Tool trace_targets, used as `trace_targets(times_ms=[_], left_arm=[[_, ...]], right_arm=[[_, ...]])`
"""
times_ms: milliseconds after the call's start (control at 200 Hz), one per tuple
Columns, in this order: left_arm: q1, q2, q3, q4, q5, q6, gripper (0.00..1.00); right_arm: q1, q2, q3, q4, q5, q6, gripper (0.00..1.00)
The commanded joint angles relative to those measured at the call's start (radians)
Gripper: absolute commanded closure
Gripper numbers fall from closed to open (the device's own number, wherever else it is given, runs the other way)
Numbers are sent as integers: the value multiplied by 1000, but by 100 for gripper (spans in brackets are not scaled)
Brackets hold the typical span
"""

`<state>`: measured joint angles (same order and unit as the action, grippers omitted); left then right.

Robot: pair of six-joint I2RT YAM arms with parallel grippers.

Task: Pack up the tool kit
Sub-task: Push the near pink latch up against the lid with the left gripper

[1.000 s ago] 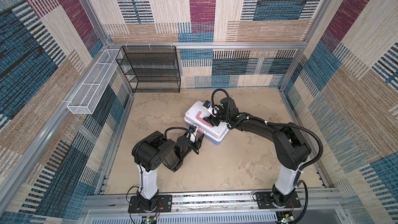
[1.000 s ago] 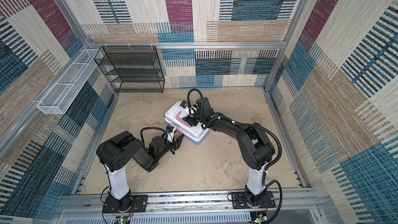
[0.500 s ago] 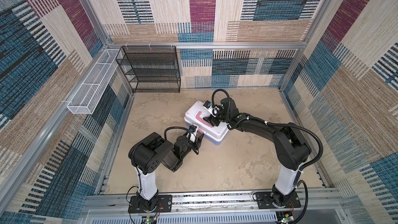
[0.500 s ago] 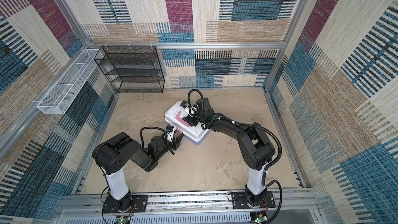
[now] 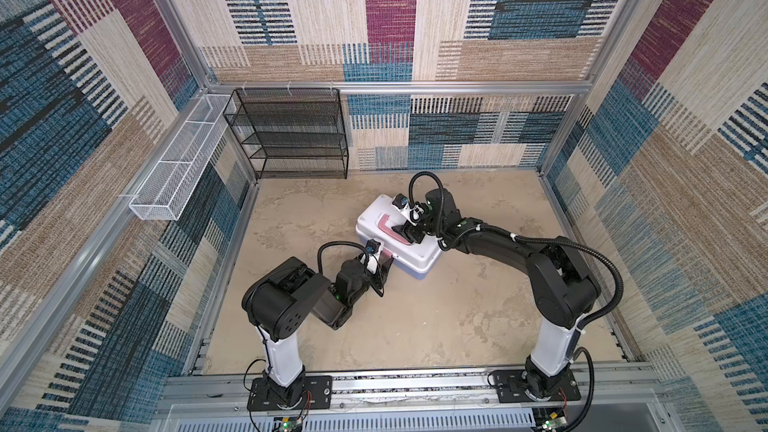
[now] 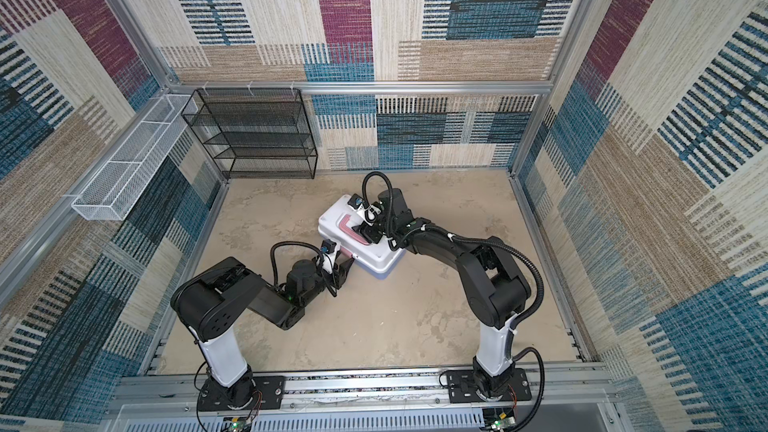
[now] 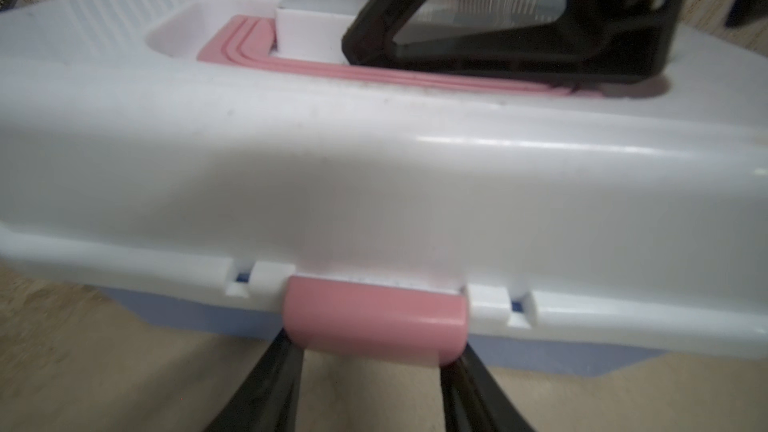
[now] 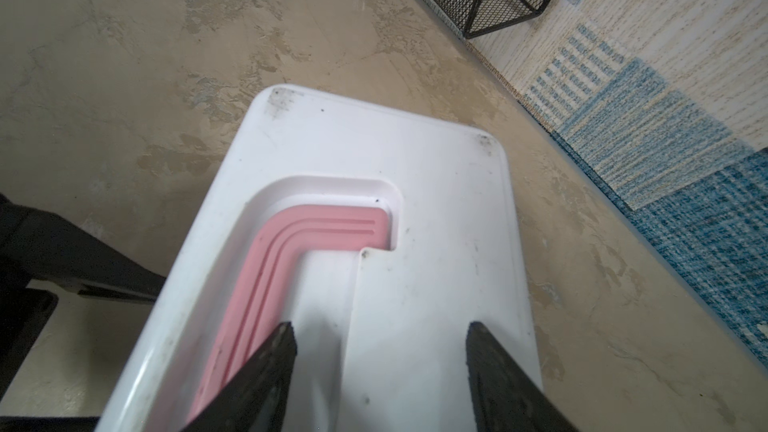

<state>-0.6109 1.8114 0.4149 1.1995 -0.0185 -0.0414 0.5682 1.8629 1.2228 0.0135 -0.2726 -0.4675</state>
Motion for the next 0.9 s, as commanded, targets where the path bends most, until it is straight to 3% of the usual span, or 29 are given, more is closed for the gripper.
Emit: trace_targets(times_ms=[0, 892], left_arm=[[-1, -25, 9, -22, 19, 26, 59], [0, -209, 115, -419, -11, 74, 63]], right_arm=[[2, 30, -32, -379, 51, -3, 33], [2, 36, -48, -359, 53, -10, 34]])
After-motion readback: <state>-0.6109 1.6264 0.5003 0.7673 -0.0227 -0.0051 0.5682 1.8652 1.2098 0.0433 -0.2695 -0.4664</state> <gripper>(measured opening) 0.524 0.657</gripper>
